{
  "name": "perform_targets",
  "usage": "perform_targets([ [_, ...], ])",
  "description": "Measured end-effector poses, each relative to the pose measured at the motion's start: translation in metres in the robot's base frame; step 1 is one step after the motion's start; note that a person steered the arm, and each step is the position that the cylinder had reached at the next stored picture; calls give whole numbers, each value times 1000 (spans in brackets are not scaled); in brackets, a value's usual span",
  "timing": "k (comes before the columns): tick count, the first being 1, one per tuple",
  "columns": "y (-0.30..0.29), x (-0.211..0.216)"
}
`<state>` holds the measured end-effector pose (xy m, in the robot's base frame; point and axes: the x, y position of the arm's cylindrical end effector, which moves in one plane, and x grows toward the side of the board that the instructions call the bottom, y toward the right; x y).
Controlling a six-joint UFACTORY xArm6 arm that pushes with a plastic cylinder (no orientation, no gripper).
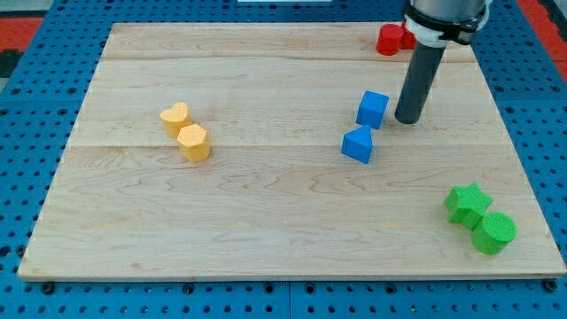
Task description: Slide the green circle to the bottom center
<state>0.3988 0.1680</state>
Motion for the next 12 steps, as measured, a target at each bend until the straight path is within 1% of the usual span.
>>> perform_targets([
  [2, 3, 0],
  [3, 60, 5],
  [4, 148, 25],
  [5, 177, 42],
  [7, 177, 48],
  [8, 177, 73],
  [9, 176, 123],
  [10, 151, 169],
  [11, 112, 171],
  [12, 61, 169],
])
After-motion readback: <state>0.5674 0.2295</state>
